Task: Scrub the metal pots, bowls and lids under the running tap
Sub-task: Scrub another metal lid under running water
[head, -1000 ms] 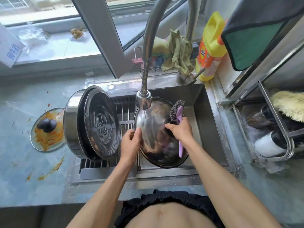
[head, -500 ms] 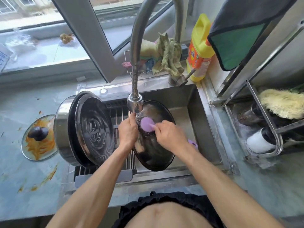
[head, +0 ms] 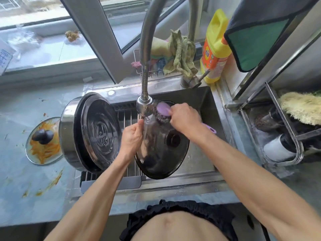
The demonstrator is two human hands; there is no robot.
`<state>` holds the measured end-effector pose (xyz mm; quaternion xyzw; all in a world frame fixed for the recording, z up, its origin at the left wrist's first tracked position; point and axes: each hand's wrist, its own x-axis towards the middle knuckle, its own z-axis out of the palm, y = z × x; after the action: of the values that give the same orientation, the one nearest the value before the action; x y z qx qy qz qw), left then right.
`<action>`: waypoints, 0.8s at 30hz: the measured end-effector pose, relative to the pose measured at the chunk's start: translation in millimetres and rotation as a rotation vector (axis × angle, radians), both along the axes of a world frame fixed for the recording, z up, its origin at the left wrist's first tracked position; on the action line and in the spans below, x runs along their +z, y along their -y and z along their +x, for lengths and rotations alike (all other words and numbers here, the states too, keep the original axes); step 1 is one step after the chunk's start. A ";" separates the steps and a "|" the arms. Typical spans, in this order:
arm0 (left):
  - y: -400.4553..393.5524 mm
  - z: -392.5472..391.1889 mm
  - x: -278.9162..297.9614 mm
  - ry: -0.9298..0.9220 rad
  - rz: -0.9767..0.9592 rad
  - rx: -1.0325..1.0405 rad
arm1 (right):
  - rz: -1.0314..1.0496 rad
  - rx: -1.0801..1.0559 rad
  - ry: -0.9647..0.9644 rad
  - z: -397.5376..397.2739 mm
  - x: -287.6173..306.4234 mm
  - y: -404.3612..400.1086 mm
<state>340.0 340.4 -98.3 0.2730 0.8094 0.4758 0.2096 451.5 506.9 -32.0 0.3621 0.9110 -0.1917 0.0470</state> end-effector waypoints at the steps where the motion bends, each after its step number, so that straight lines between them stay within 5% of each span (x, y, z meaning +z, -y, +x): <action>1: -0.5 -0.7 1.7 -0.001 0.004 -0.009 | 0.006 -0.020 0.013 -0.3 -0.5 -1.4; 5: -4.4 -9.6 2.6 0.038 0.000 -0.022 | -0.032 0.177 -0.014 3.4 1.8 35.9; 9: -5.3 -14.9 4.4 0.122 -0.014 -0.029 | 0.012 0.007 -0.015 -1.0 -3.3 -6.0; 13: -9.4 -26.5 8.4 0.228 -0.033 0.005 | 0.050 0.199 -0.070 -14.0 5.6 7.6; 24: 0.4 -42.5 -12.0 0.499 -0.060 0.240 | -0.242 -0.200 0.026 -5.1 -62.7 -63.0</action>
<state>297.5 340.0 -110.2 0.0433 0.7731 0.5254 0.3527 446.4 569.8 -94.7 0.4452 0.8399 -0.2992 0.0829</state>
